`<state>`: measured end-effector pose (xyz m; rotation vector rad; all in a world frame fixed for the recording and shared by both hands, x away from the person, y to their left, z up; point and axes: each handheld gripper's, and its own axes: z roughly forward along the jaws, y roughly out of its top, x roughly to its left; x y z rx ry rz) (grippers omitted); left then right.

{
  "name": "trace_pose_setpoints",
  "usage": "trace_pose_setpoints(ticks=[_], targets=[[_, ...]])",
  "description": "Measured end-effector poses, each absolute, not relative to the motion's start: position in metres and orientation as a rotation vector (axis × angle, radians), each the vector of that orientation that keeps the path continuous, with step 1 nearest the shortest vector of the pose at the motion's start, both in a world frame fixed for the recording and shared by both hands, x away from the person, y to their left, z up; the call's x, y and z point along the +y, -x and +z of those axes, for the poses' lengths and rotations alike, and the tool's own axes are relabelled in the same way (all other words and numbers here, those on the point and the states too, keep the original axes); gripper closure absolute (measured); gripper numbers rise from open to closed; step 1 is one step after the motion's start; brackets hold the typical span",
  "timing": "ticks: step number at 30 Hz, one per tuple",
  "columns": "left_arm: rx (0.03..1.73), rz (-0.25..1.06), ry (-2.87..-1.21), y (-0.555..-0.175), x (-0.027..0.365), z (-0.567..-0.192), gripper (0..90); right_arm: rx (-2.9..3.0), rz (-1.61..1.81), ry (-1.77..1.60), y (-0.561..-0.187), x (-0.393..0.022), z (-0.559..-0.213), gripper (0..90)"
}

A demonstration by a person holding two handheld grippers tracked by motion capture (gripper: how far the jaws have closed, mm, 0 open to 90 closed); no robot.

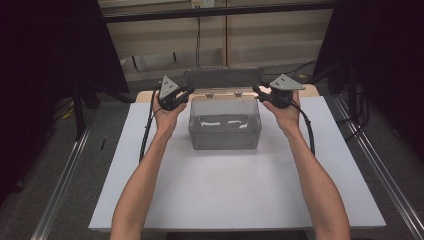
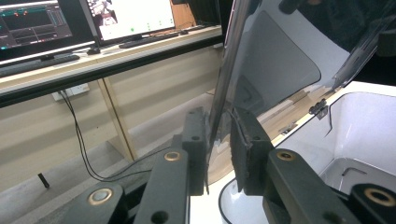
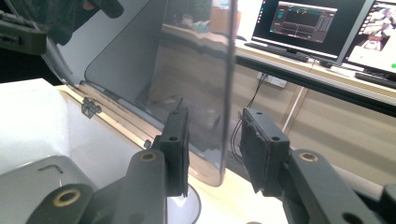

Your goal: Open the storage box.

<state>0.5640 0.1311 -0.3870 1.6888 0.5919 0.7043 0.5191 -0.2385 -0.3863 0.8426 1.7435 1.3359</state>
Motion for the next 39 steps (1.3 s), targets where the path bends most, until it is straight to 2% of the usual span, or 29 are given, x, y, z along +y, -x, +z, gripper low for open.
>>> trace_pose_setpoints(ticks=[10,27,39], targets=[[0.587,0.700,-1.690,-0.566,0.132,-0.387,77.6,1.772,1.329,-0.870,-0.529,-0.239,-0.403,67.2],[0.600,0.713,-1.705,-0.572,0.130,-0.385,78.4,1.751,1.371,-0.903,-0.536,-0.239,-0.406,78.1],[0.624,0.703,-1.723,-0.578,0.129,-0.394,78.3,1.735,1.384,-0.916,-0.541,-0.240,-0.407,78.8]])
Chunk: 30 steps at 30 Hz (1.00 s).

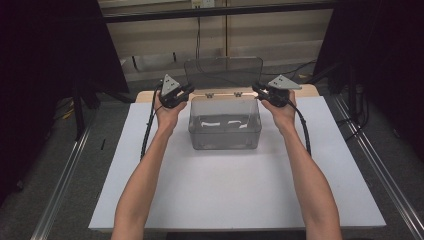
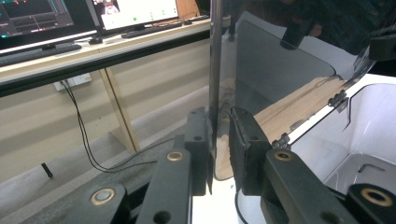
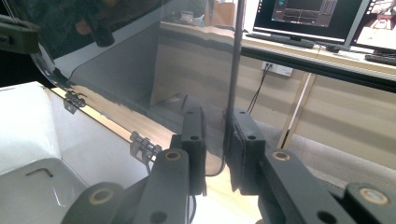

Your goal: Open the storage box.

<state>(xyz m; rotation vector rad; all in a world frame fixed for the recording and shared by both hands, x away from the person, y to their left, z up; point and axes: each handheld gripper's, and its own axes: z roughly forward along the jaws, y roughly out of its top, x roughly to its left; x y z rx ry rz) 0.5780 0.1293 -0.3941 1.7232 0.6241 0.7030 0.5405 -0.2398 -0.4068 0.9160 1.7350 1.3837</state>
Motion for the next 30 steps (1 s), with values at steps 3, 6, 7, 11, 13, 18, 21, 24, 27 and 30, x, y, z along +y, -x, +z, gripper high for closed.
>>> trace_pose_setpoints(ticks=[3,6,7,11,13,18,21,24,27,30], targets=[[0.629,0.705,-1.720,-0.579,0.128,-0.395,78.4,1.732,1.389,-0.922,-0.541,-0.239,-0.407,78.8],[0.635,0.708,-1.730,-0.582,0.128,-0.394,79.2,1.722,1.388,-0.936,-0.543,-0.238,-0.408,78.5],[0.639,0.709,-1.735,-0.583,0.128,-0.394,79.4,1.723,1.388,-0.940,-0.544,-0.238,-0.407,78.2],[0.646,0.709,-1.734,-0.585,0.127,-0.394,79.4,1.731,1.370,-0.949,-0.547,-0.237,-0.405,77.4],[0.646,0.708,-1.733,-0.586,0.127,-0.395,79.4,1.727,1.367,-0.948,-0.548,-0.236,-0.405,76.9],[0.645,0.709,-1.743,-0.587,0.126,-0.396,79.3,1.726,1.369,-0.959,-0.550,-0.236,-0.406,75.6],[0.650,0.711,-1.755,-0.588,0.126,-0.396,79.3,1.730,1.358,-0.957,-0.551,-0.235,-0.405,74.7],[0.646,0.715,-1.763,-0.589,0.126,-0.397,79.1,1.736,1.355,-0.958,-0.552,-0.235,-0.407,73.7],[0.642,0.715,-1.767,-0.589,0.125,-0.398,78.7,1.743,1.354,-0.963,-0.552,-0.234,-0.409,72.4],[0.647,0.717,-1.771,-0.590,0.125,-0.399,78.0,1.740,1.347,-0.967,-0.553,-0.232,-0.411,70.7]])
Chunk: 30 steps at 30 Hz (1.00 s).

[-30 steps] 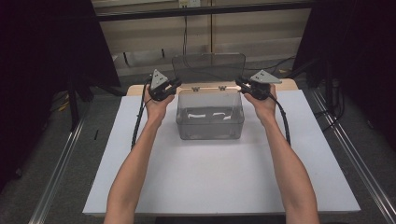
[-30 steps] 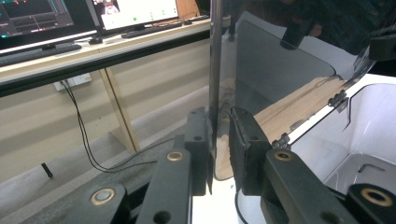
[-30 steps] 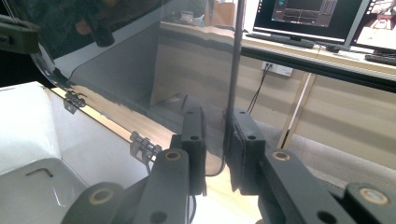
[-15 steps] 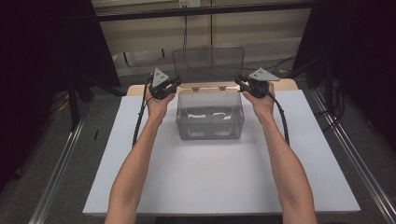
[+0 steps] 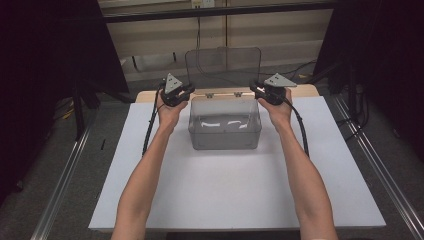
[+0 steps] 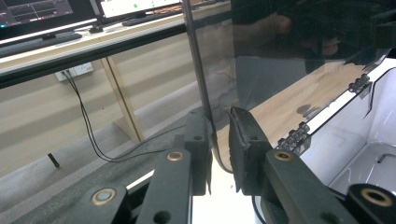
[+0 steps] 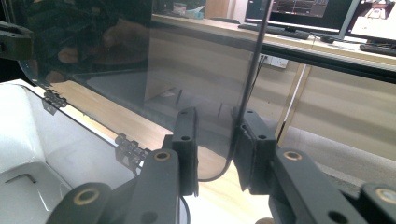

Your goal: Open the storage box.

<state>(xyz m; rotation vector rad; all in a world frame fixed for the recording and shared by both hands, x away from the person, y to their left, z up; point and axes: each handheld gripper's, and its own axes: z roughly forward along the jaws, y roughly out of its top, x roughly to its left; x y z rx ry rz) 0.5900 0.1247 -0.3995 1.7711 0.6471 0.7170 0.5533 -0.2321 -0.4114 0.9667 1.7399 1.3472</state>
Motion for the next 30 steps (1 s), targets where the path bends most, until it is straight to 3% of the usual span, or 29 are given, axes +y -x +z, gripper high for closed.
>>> trace_pose_setpoints(ticks=[30], targets=[[0.684,0.671,-1.788,-0.5979,0.1222,-0.4085,67.6,1.734,1.397,-1.040,-0.5607,-0.2313,-0.4216,61.3]])
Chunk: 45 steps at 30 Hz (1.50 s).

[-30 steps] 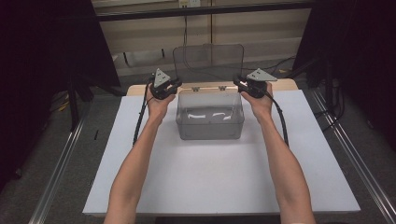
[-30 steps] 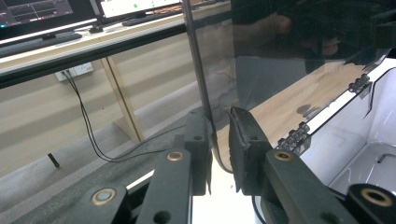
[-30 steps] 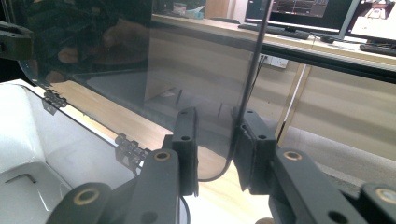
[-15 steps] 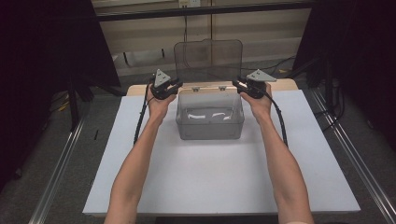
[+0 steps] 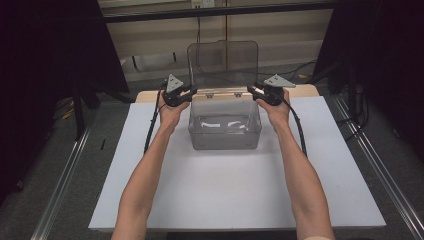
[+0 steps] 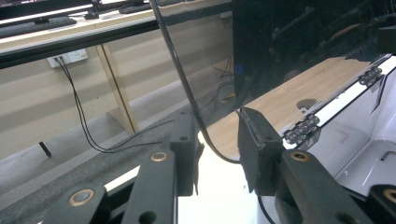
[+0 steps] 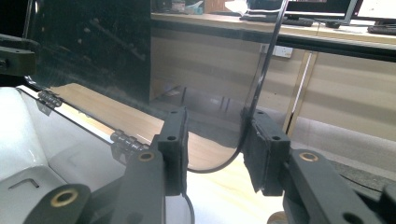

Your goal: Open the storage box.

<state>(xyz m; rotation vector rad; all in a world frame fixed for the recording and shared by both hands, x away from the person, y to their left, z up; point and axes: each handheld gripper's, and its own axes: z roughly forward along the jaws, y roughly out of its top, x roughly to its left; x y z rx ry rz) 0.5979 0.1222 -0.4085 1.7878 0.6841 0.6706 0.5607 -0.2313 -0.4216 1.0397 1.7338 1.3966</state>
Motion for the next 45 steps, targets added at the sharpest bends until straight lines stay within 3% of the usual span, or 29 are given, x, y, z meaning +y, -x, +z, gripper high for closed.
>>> trace_pose_setpoints(ticks=[15,45], targets=[[0.706,0.641,-1.810,-0.5994,0.1201,-0.4095,60.1,1.763,1.406,-1.072,-0.5644,-0.2307,-0.4224,55.4],[0.800,0.559,-1.774,-0.6024,0.1185,-0.4106,58.1,1.781,1.421,-1.169,-0.5662,-0.2318,-0.4206,54.8]])
